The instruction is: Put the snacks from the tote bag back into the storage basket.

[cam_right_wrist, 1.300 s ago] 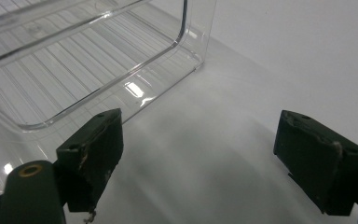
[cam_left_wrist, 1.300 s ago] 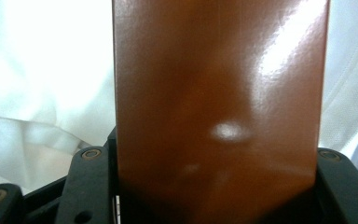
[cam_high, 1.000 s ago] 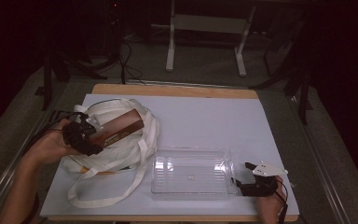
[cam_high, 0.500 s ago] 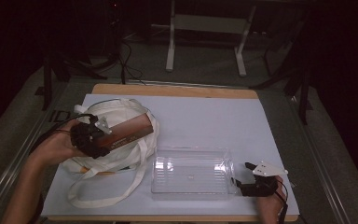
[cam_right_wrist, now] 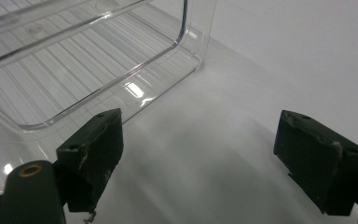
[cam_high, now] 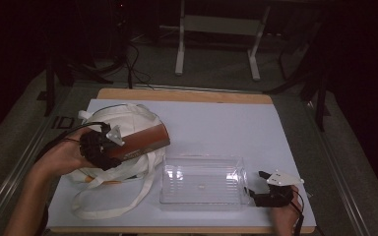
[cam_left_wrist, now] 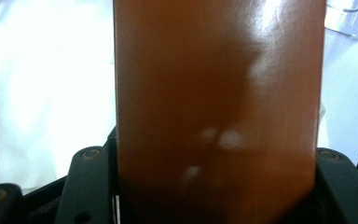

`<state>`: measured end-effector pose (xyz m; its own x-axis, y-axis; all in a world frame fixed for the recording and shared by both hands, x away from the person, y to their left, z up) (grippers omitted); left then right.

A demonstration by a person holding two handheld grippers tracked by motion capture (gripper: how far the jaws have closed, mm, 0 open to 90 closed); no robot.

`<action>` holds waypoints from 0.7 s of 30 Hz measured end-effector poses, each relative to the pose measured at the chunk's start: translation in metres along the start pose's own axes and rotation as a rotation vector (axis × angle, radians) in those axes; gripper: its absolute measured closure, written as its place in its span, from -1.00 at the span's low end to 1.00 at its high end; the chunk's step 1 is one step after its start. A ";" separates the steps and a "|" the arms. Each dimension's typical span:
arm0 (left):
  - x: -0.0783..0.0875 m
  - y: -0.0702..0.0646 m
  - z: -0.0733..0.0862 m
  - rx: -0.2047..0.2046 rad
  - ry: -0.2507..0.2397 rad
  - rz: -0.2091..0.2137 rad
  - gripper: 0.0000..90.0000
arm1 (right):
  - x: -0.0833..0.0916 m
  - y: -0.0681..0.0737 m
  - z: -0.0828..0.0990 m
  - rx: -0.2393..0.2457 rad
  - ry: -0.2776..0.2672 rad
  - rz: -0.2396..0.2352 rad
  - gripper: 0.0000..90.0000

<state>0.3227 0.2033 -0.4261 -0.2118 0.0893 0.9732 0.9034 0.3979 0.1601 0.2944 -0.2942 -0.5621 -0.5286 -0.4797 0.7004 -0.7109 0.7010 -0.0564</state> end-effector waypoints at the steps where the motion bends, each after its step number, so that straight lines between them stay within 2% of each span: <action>1: 0.001 -0.002 -0.001 -0.004 -0.004 0.005 -0.04 | 0.000 0.000 0.000 0.000 0.000 0.000 -0.65; 9: 0.003 -0.010 -0.010 -0.041 -0.009 0.011 -0.04 | 0.000 0.000 0.000 -0.001 0.001 -0.001 -0.65; 21: 0.004 -0.021 -0.021 -0.096 0.018 0.017 -0.04 | 0.000 0.000 0.000 -0.001 0.002 -0.001 -0.65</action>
<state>0.3102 0.1763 -0.4224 -0.1902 0.0788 0.9786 0.9386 0.3070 0.1577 0.2946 -0.2941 -0.5622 -0.5267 -0.4795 0.7019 -0.7112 0.7008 -0.0550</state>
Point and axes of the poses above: each handheld gripper's, and its own axes: x roughly backward along the jaws, z roughly out of its underside, y roughly to its left, the point moved 4 cm from there along -x, roughly forward along the jaws, and after that the axes turned 8 degrees about y, right-handed, at the moved point
